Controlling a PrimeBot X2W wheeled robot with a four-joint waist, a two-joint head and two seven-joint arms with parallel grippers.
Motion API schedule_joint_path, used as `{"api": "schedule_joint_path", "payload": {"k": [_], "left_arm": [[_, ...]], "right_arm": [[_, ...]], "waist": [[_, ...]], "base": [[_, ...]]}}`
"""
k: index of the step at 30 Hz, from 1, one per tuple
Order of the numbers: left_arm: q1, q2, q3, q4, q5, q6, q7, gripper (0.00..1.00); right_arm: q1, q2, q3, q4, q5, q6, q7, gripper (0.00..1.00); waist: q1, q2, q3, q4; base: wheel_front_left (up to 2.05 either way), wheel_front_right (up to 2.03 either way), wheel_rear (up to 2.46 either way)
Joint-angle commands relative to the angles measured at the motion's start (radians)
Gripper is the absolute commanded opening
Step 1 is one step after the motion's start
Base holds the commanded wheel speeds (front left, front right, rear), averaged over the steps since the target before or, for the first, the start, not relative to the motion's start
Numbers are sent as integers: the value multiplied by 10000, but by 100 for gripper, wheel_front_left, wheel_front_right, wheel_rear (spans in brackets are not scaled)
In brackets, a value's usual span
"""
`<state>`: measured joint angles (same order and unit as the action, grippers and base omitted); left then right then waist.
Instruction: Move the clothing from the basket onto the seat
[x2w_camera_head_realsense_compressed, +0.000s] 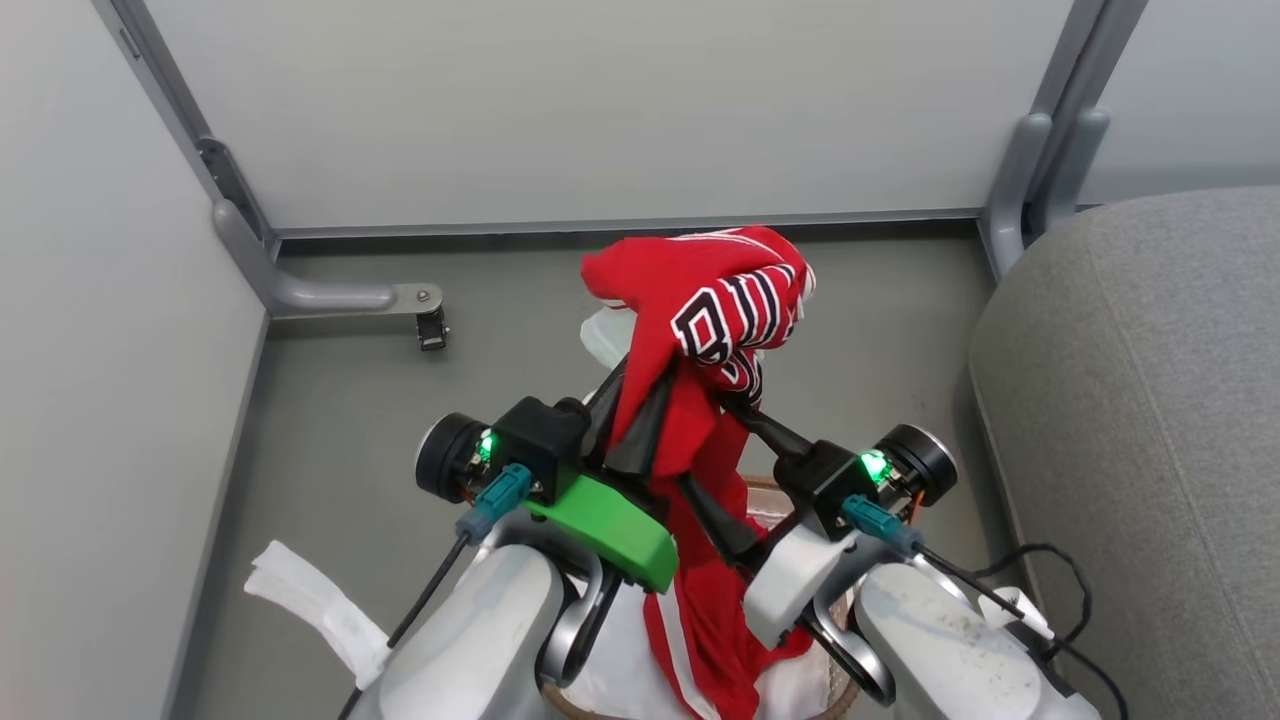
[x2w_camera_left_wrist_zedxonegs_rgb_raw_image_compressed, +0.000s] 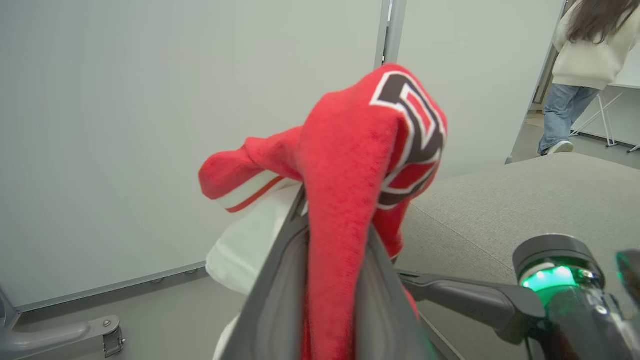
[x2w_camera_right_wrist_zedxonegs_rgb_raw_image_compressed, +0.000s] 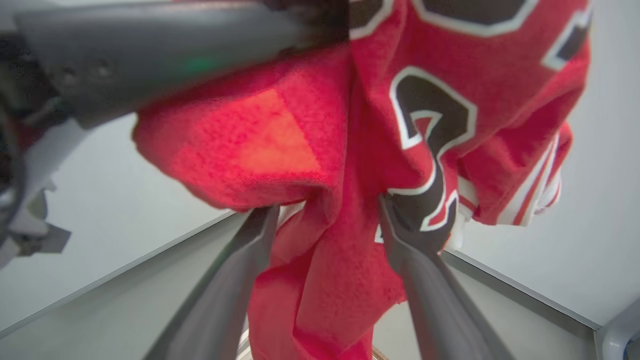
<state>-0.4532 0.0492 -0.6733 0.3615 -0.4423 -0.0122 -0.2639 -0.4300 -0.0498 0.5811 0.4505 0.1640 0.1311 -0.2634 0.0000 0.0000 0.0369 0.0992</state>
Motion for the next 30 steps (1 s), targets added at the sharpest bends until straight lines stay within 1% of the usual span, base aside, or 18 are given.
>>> {"api": "schedule_joint_path", "payload": {"k": [1, 6, 16, 17, 18, 19, 20, 25, 29, 30], "left_arm": [[-249, 28, -77, -58, -112, 51, -9, 0], [-432, 30, -556, -162, -322, 124, -9, 0], [-508, 26, -1056, -207, -724, 294, -9, 0], [-519, 26, -1085, -221, -748, 296, -9, 0], [-534, 26, -1113, -229, -806, 309, -9, 0], [-542, 26, -1128, -228, -849, 336, -9, 0], [-554, 26, -1143, -234, -846, 364, -9, 0], [-536, 26, -1105, -99, -839, 409, -9, 0], [-541, 26, -966, -105, -657, 445, -9, 0], [-531, 28, -911, -148, -560, 445, -9, 33]], "right_arm": [[-187, -38, 8, 131, 23, -7, -18, 100], [-485, -34, -363, 363, 76, -7, -18, 100], [-753, -33, -561, 412, 224, -7, -18, 100], [-761, -31, -569, 406, 249, -7, -18, 93], [-749, -31, -580, 427, 347, -7, -18, 47], [-742, -33, -600, 450, 439, -7, -18, 20], [-767, -37, -618, 455, 475, -7, -18, 0], [-734, -34, -672, 459, 677, -7, -18, 0], [-625, -37, -798, 418, 587, -7, -18, 0], [-586, -35, -829, 411, 552, -7, -18, 0]], "waist": [[0, 0, 105, 141], [0, 0, 189, 448], [0, 0, 292, 796], [0, 0, 305, 818], [0, 0, 319, 843], [0, 0, 328, 860], [0, 0, 337, 876], [0, 0, 382, 866], [0, 0, 416, 763], [0, 0, 420, 712]], "base": [[0, 0, 0], [0, 0, 0], [0, 0, 0], [0, 0, 0], [0, 0, 0], [0, 0, 0], [0, 0, 0], [0, 0, 0], [0, 0, 0], [0, 0, 0]]}}
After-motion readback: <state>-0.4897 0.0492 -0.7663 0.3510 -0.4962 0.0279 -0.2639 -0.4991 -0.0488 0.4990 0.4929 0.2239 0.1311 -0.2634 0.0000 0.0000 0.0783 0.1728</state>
